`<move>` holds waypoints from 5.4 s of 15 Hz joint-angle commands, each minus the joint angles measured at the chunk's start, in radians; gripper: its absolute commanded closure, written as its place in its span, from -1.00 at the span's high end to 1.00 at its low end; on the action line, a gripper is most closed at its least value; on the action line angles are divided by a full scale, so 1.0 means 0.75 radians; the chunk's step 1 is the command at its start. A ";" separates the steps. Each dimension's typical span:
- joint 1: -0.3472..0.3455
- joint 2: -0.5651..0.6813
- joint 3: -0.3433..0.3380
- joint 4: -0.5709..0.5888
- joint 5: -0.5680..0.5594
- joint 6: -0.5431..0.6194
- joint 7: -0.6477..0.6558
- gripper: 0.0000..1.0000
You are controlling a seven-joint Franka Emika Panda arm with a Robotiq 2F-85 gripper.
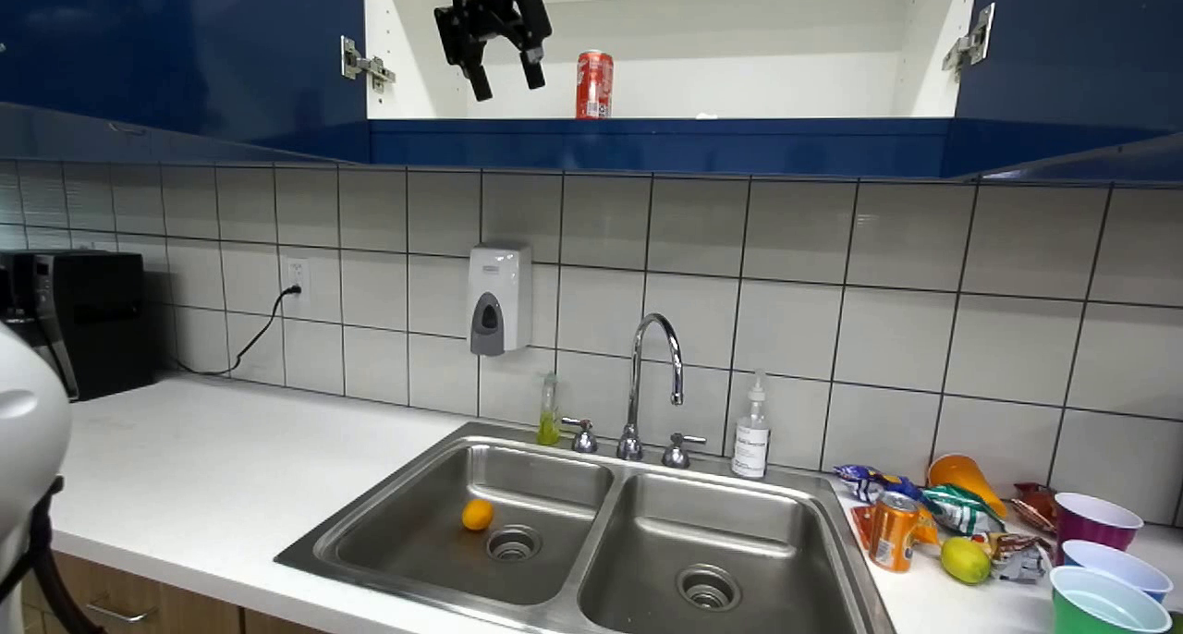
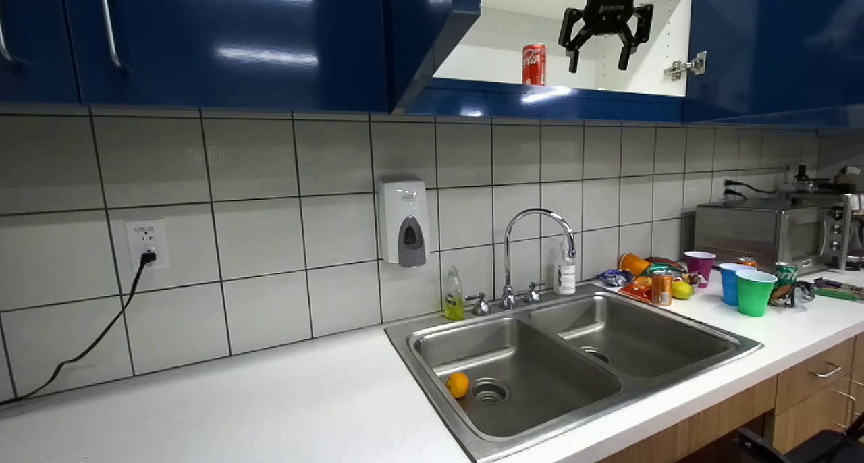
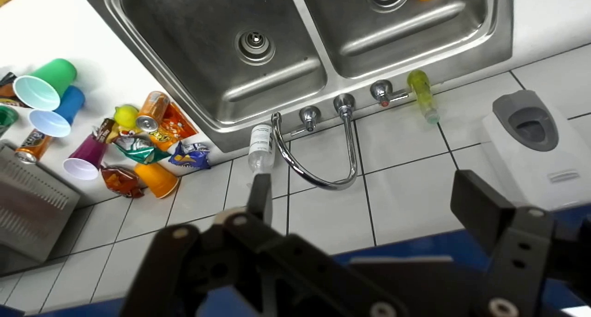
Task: Put the red can in the sink on the left.
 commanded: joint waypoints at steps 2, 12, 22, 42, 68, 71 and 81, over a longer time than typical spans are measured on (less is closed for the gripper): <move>-0.009 0.121 0.004 0.175 -0.048 0.008 -0.034 1.00; -0.001 0.301 -0.024 0.385 -0.069 0.132 -0.076 1.00; 0.009 0.476 -0.048 0.545 -0.065 0.228 -0.109 1.00; 0.032 0.713 -0.038 0.765 -0.060 0.294 -0.118 1.00; 0.032 0.776 -0.039 0.808 -0.060 0.386 -0.112 1.00; 0.031 0.784 -0.039 0.814 -0.060 0.387 -0.115 0.31; 0.032 0.790 -0.040 0.814 -0.059 0.391 -0.105 -0.23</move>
